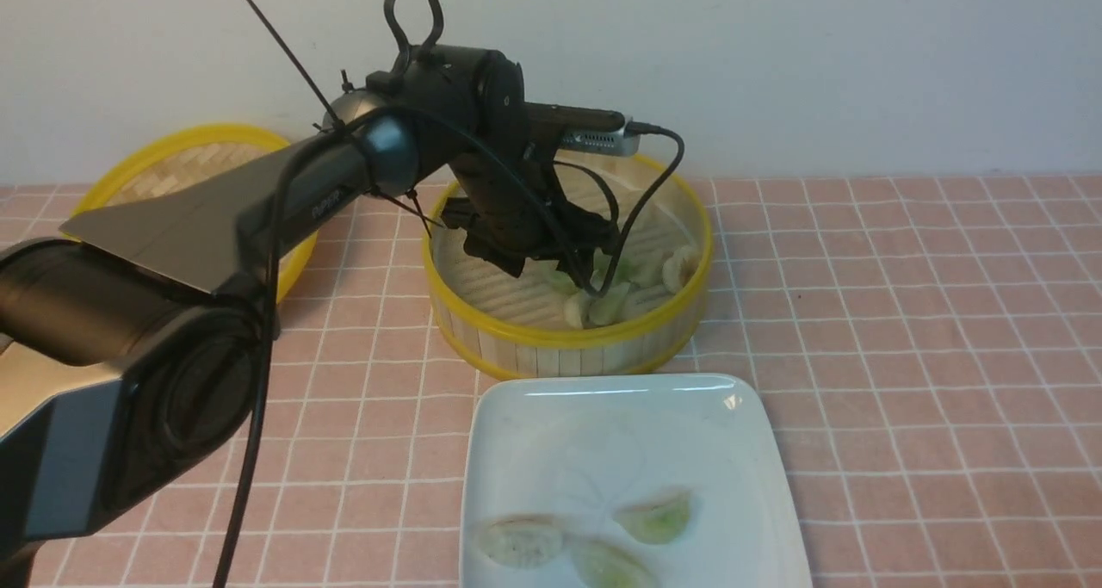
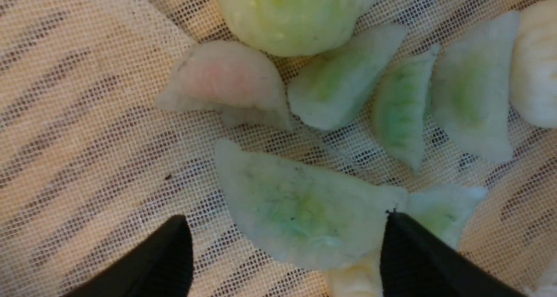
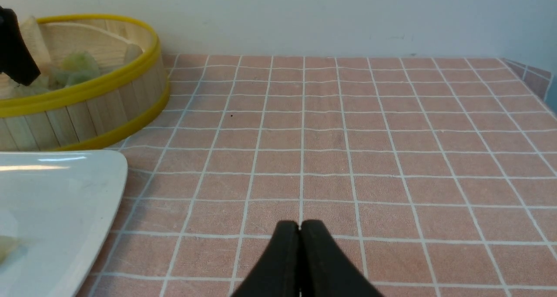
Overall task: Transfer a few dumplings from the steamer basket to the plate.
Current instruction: Use the left arm to grab a dumpling from the steamer
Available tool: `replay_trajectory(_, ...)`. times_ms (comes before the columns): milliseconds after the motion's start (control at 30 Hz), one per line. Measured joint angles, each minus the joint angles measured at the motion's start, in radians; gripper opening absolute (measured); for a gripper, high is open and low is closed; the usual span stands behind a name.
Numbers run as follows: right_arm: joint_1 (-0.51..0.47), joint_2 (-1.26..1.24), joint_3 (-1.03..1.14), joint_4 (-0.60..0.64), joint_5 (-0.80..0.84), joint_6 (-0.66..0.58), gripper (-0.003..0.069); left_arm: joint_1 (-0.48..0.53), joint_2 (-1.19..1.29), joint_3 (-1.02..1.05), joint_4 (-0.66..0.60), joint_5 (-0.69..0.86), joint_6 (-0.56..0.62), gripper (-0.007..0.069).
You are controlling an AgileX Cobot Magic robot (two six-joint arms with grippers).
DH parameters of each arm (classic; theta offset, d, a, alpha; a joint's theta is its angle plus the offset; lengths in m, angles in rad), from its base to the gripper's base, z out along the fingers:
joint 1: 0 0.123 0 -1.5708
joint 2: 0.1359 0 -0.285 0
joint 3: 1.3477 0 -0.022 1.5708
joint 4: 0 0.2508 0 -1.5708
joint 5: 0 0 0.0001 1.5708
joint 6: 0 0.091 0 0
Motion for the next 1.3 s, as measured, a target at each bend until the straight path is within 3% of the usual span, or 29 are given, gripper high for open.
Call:
replay_trajectory(267,0.0,0.0,0.0,0.0,0.0,0.0,-0.0015,-0.002,0.045,-0.007,-0.018,-0.024,-0.001,0.0517)
replay_trajectory(367,0.0,0.0,0.0,0.0,0.0,0.0,-0.0015,-0.002,0.047,-0.009,-0.019,-0.03,-0.001,0.0477)
replay_trajectory(533,0.0,0.0,0.0,0.0,0.0,0.0,-0.0015,-0.002,0.047,-0.009,-0.02,-0.062,-0.001,0.0291)
replay_trajectory(600,0.0,0.0,0.0,0.0,0.0,0.0,-0.0015,-0.002,0.042,-0.008,-0.021,-0.075,-0.001,0.0179)
replay_trajectory(633,0.0,0.0,0.0,0.0,0.0,0.0,-0.0015,-0.002,0.035,-0.007,-0.021,-0.077,-0.001,0.0086)
replay_trajectory(700,0.0,0.0,0.0,0.0,0.0,0.0,-0.0015,-0.002,0.026,-0.005,-0.021,-0.073,-0.001,0.0041)
replay_trajectory(1300,0.0,0.0,0.0,0.0,0.0,0.0,-0.0015,-0.002,-0.046,-0.003,0.025,0.04,0.006,0.0034)
